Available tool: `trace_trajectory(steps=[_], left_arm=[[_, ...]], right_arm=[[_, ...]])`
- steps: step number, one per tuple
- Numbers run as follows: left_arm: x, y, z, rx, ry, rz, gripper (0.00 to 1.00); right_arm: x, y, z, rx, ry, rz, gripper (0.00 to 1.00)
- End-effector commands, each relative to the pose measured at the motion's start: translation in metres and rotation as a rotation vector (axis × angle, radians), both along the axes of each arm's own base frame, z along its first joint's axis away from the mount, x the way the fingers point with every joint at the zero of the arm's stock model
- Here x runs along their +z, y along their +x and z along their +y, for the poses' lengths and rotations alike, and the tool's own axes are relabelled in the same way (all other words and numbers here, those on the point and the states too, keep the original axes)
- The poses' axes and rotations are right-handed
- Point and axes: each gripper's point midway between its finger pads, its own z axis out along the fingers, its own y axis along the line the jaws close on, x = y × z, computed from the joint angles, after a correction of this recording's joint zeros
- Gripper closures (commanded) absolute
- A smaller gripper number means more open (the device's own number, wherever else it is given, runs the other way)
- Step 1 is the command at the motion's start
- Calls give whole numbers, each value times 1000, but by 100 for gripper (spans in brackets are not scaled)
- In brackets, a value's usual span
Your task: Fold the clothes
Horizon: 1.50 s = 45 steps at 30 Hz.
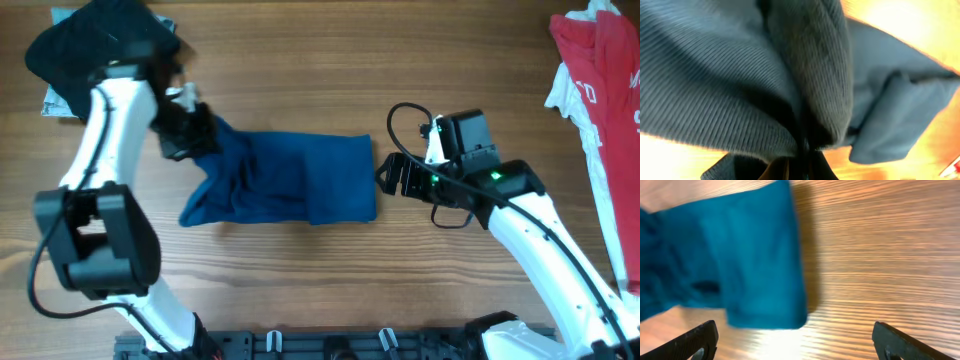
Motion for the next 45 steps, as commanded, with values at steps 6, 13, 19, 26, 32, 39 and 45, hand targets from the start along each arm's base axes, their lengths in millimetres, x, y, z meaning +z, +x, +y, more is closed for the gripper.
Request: trace_trajectory(steps=[6, 13, 19, 26, 32, 39, 45], left_arm=[[19, -26, -98, -188, -9, -6, 96], [20, -34, -154, -242, -33, -48, 96], [24, -20, -213, -264, -109, -183, 96], [-9, -41, -247, -351, -93, -123, 73], [4, -31, -252, -345, -124, -188, 19], [134, -5, -144, -104, -133, -452, 0], [85, -35, -28, 156, 71, -159, 2]], right_arm=[[-1, 36, -98, -243, -27, -45, 0], [-45, 34, -108, -255, -32, 100, 0], [-60, 34, -102, -242, -1, 148, 1], [-61, 32, -102, -239, -2, 156, 1], [-60, 32, -99, -234, 18, 157, 0], [-36, 39, -72, -167, 174, 94, 1], [38, 48, -11, 61, 194, -149, 10]])
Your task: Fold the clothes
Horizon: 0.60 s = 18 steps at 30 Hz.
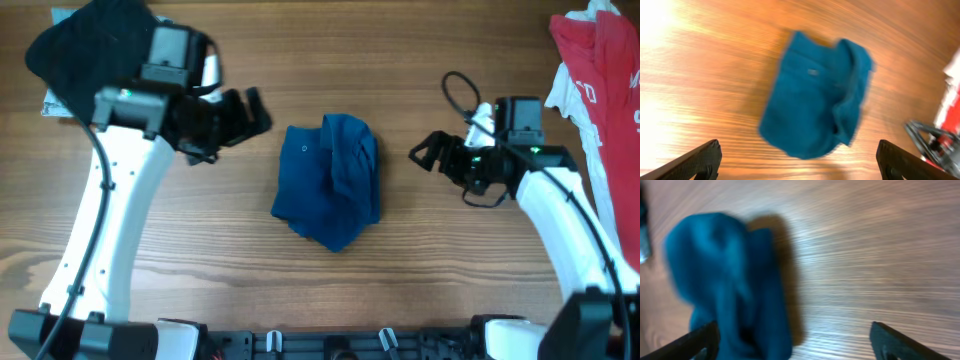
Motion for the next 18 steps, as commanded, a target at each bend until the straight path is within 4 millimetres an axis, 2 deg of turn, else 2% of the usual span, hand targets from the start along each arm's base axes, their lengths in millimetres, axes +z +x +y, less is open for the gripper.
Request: trace_trajectory(steps=[1, 2, 4, 6, 8, 9, 11, 14, 18], left_arm=[[-53, -16, 30, 70, 57, 189, 6], [-70, -22, 29, 67, 53, 227, 10], [-95, -33, 21, 54, 6, 277, 17], [-115, -49, 21, 52, 3, 340, 28], [-125, -62, 18, 49, -13, 389, 31], [-135, -73, 14, 40, -31, 423, 32], [-149, -81, 2, 10, -70, 433, 33], [-162, -85, -9, -20, -90, 424, 30], [-164, -78, -17, -44, -98, 380, 27]], right_arm=[[64, 13, 56, 168, 8, -207, 17], [73, 16, 74, 191, -11, -231, 27], [72, 17, 96, 201, -77, -247, 27], [58, 17, 113, 212, -113, -232, 27], [43, 18, 128, 230, -109, -205, 27], [34, 20, 135, 242, -111, -198, 27], [19, 22, 151, 269, -111, -187, 29], [3, 18, 159, 287, -174, -170, 32], [-21, 12, 155, 270, -266, -120, 36]])
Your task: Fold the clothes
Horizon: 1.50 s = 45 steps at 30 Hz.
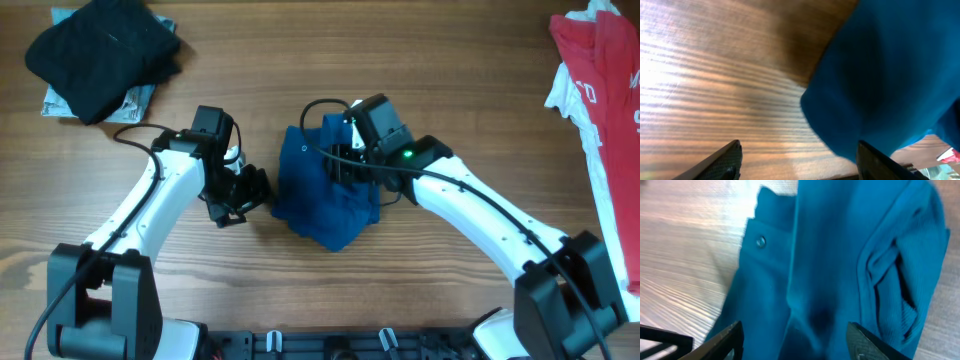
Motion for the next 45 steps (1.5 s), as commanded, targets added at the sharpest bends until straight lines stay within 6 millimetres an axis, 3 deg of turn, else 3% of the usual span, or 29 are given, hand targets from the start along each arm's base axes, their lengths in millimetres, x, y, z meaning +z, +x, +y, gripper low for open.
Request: trace_trajectory(steps=[1, 3, 6, 10, 13, 17, 21, 26, 27, 29, 31, 35, 39, 42, 45], left_arm=[[0, 0, -7, -10, -27, -6, 26], [0, 0, -7, -10, -27, -5, 22], [0, 0, -7, -11, -26, -6, 22], [0, 0, -7, -11, -25, -6, 20], [0, 0, -7, -10, -25, -6, 20], [0, 0, -7, -11, -25, -6, 19], [0, 3, -8, -11, -27, -18, 18], [0, 3, -8, -11, -27, -17, 18], [0, 3, -8, -11, -27, -17, 18], [0, 3, -8, -11, -27, -17, 18], [0, 3, -8, -11, -27, -18, 17], [0, 9, -9, -11, -32, -43, 16], [0, 9, -7, -11, -21, -45, 16], [-1, 9, -6, -11, -13, -46, 15], [-1, 7, -5, -14, -12, -40, 15]], right_arm=[[-15, 9, -6, -45, -74, 3, 43], [-30, 9, -11, -54, -113, 25, 53], [-38, 12, -18, -95, -151, 30, 78], [-17, 22, -37, -147, -235, 18, 83], [-6, 23, -61, -191, -309, 48, 93], [-14, -3, -86, -220, -394, 164, 96], [-19, -37, -98, -219, -444, 309, 96], [-17, -54, -115, -237, -526, 366, 95], [-17, -56, -117, -240, -533, 374, 91], [-16, -66, -122, -245, -559, 413, 73], [-14, -77, -130, -241, -596, 455, 46], [9, -53, -125, -303, -496, 396, 52], [40, -18, -99, -224, -274, 285, 52], [36, -13, -63, -33, -127, 259, 46], [8, -30, -71, 50, -180, 313, 43]])
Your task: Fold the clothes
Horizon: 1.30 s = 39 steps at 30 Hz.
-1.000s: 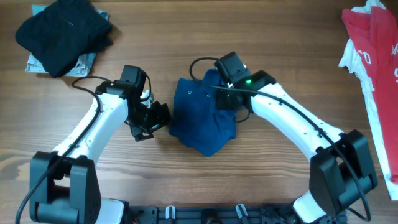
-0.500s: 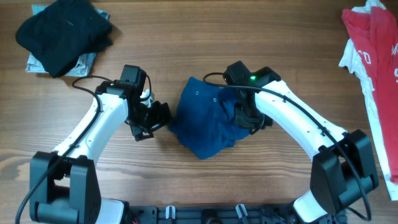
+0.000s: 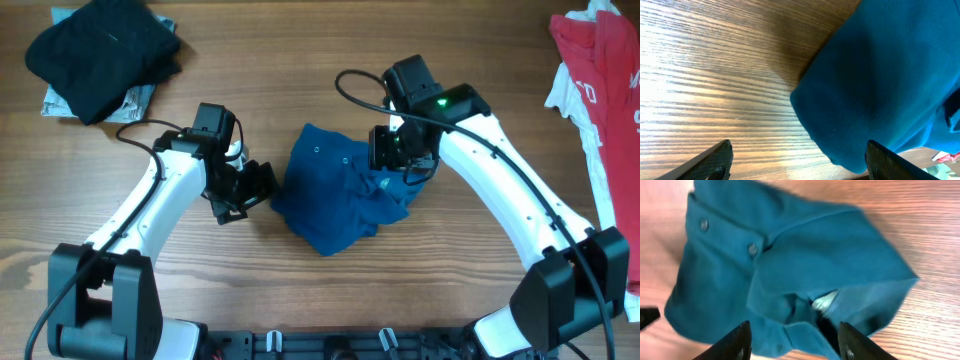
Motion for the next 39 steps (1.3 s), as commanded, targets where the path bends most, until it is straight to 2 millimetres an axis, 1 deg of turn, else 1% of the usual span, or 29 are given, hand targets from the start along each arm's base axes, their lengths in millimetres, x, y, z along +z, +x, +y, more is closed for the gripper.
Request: trace_trajectory(steps=[1, 4, 5, 6, 8, 9, 10, 11, 12, 15, 17, 19, 20, 21, 23, 24, 25, 26, 28, 30, 31, 32, 33, 34, 35, 36, 37, 38, 39], left_arm=[[-2, -3, 1, -6, 11, 6, 14], [-2, -1, 0, -6, 9, -1, 14], [-2, -1, 0, -6, 9, -1, 14], [-2, -1, 0, -6, 9, -1, 13], [-2, -1, 0, -6, 9, -1, 13], [-2, -1, 0, -6, 9, 0, 14], [-2, -1, 0, -6, 9, -1, 13], [-2, -1, 0, -6, 9, -1, 13], [-2, -1, 0, -6, 9, -1, 13], [-2, -1, 0, -6, 9, 0, 14], [-2, -1, 0, -6, 9, -1, 13], [-2, -1, 0, -6, 9, -1, 13], [-2, -1, 0, -6, 9, -1, 13], [-2, -1, 0, -6, 9, -1, 13], [-2, -1, 0, -6, 9, -1, 13], [-2, -1, 0, -6, 9, -1, 13], [-2, -1, 0, -6, 9, -1, 14], [-2, 1, 0, -6, 7, -11, 14], [-1, 5, -1, -7, 4, -26, 16], [3, 8, -1, -13, 0, -52, 18], [7, 10, -2, -29, -4, -77, 18], [17, 14, -3, -30, -11, -113, 20], [27, 18, -4, -31, -21, -148, 23], [45, 22, -9, -54, -52, -220, 28], [61, 25, -15, -101, -74, -305, 25], [71, 30, -18, -130, -78, -371, 18], [78, 36, -20, -157, -85, -425, 9], [80, 41, -22, -197, -83, -472, 4], [76, 47, -23, -219, -80, -486, 2]], right_arm=[[-31, -26, -1, 115, -2, 94, 43], [-49, -44, -8, 116, -23, 153, 43], [-53, -45, -9, 119, -24, 156, 43], [-60, -49, -5, 150, -1, 156, 43], [-65, -52, 0, 153, 34, 166, 46], [-66, -54, 4, 159, 49, 167, 52], [-66, -55, 6, 165, 52, 167, 60], [-66, -57, 8, 172, 56, 170, 80], [-66, -58, 9, 172, 55, 175, 95], [-66, -73, 12, 162, 37, 226, 96], [-63, -97, 15, 162, 36, 318, 96], [-60, -119, 8, 164, 8, 408, 96], [-59, -124, 3, 166, -13, 431, 96], [-59, -127, -2, 167, -39, 438, 96], [-61, -124, -10, 153, -88, 428, 96], [-62, -121, -15, 107, -124, 420, 96], [-63, -117, -19, 71, -155, 405, 91], [-61, -110, -24, 36, -187, 378, 82], [-48, -98, -26, 17, -174, 332, 44], [-24, -79, -29, -10, -152, 244, 1], [-14, -71, -29, -23, -133, 208, 0], [0, -58, -31, -50, -103, 152, 1], [9, -50, -33, -69, -79, 117, 0], [21, -39, -37, -106, -20, 67, 0], [29, -30, -37, -98, 42, 29, 1], [35, -24, -32, -43, 109, 0, 0], [39, -23, -26, 12, 172, -8, 0], [42, -25, -18, 67, 234, -7, 0], [47, -29, -8, 123, 295, -8, 0]])
